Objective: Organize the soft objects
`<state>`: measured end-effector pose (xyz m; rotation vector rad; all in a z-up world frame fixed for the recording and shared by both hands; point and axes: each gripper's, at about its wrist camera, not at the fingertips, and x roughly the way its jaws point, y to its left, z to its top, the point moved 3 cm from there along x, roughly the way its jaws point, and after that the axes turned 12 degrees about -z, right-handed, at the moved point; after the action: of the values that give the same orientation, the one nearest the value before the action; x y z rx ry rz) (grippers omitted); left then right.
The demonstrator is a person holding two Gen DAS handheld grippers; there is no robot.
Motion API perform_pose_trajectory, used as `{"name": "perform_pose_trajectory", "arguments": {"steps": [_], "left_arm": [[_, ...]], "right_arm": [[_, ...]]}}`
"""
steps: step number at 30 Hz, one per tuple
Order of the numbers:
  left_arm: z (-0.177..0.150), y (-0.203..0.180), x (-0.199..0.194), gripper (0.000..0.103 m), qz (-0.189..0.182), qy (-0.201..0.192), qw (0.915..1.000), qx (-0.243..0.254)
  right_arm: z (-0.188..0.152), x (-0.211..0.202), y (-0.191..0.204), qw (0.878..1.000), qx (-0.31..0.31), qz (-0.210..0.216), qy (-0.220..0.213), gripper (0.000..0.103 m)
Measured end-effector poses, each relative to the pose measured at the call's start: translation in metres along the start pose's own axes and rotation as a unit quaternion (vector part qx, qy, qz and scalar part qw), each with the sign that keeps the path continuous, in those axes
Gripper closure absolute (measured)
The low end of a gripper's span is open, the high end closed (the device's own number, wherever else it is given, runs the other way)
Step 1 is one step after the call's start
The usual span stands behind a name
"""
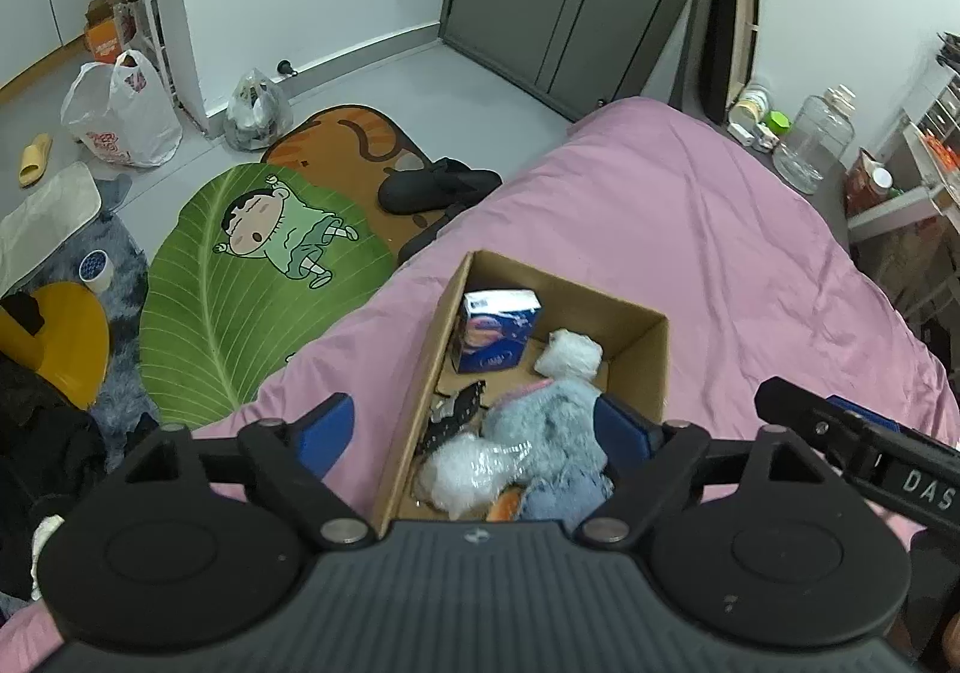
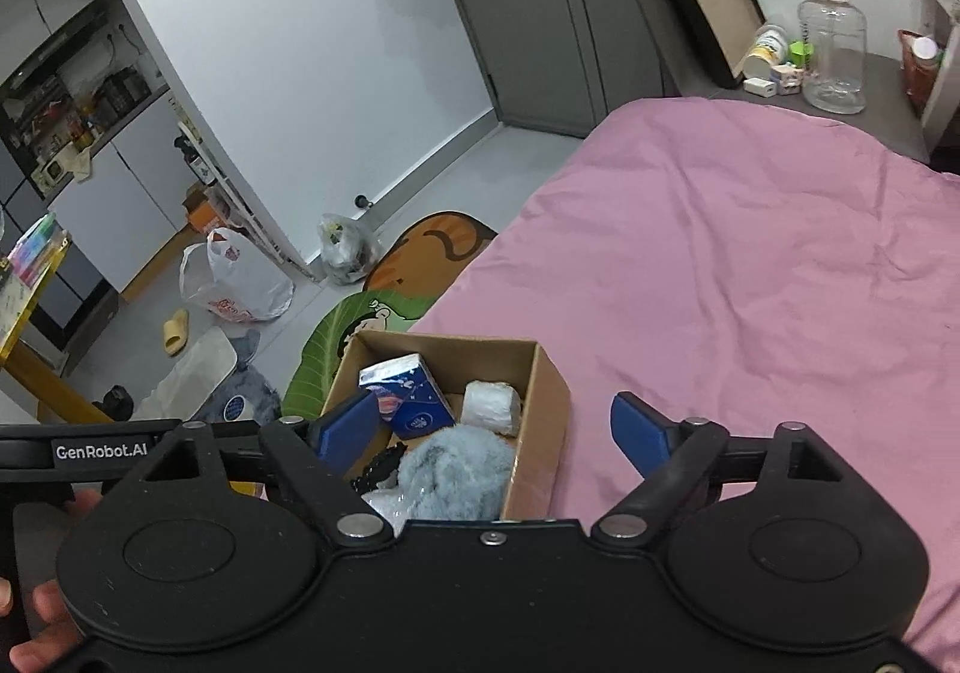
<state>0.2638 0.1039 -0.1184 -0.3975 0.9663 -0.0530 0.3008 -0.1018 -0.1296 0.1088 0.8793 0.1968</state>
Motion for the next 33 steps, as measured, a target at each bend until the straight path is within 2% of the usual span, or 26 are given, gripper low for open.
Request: {"name": "perform_pose_trajectory", "arguments": {"steps": [5, 13, 33], "left_arm": [[-0.013, -0.008, -0.016, 0.006, -0.009, -0.005, 0.9998, 0.015], [-0.026, -0.023, -0.048, 0.0, -0.012, -0.028, 0.999, 0.032], [-0.071, -0.063, -0.119, 0.0, -0.034, -0.07, 0.9937, 0.081]], "right_arm": [[-0.005, -0.028, -0.008, 1.0, 0.006, -0.011, -0.01, 0.007], [-0.012, -0.064, -0.028, 0.999, 0.019, -0.025, -0.029, 0.0], [-0.036, -0.152, -0.048, 0.996, 0.015, -0.033, -0.087, 0.0]]}}
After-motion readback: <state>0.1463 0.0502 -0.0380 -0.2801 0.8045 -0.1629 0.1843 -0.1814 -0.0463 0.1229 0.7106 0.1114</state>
